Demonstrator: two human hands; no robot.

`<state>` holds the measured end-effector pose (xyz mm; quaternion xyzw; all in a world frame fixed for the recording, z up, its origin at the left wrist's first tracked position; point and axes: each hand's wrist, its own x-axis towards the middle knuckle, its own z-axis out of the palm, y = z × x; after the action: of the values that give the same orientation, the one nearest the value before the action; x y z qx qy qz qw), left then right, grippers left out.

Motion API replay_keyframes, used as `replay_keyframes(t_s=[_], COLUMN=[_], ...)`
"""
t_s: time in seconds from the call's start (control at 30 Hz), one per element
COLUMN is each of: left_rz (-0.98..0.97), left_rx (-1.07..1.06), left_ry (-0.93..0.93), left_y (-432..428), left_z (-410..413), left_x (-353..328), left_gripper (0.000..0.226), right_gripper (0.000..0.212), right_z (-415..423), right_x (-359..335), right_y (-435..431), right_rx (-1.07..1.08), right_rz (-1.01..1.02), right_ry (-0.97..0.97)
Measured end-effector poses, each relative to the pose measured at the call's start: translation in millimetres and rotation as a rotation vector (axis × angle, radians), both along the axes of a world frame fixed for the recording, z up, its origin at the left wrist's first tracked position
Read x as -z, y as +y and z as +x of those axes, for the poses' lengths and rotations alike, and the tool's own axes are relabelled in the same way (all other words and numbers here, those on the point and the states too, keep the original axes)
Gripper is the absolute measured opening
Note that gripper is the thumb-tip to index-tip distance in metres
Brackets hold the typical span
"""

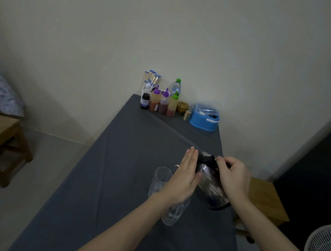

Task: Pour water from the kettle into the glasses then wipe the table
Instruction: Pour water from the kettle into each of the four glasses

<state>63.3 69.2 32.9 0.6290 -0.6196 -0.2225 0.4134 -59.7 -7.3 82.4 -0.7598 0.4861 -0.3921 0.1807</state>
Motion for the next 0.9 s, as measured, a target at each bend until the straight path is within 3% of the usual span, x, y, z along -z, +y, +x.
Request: replay_keyframes(t_s=[0.23, 0.43, 0.7, 0.9], left_rz=[-0.115, -0.019, 0.234, 0.341], left_rx=[0.097, 0.188, 0.187, 0.184], left_ry=[-0.404, -0.692, -0.872, -0.924], left_y=[-24, -51, -76, -91], left_z=[-33, -66, -105, -120], left_x=[-14, 2, 47, 72], left_gripper=[0.058, 0.060, 0.062, 0.063], right_gripper=[0.027, 0.022, 0.022, 0.019], right_z=[-53, -91, -111, -118], right_x=[36, 72, 136, 171], right_y=[-9, -19, -33, -41], right_rx=[0.208, 0.194, 0.338, 0.288], right_rz=[0.316, 0.498, 0.756, 0.850], right_ry=[-0.467, -0.737, -0.836, -0.945])
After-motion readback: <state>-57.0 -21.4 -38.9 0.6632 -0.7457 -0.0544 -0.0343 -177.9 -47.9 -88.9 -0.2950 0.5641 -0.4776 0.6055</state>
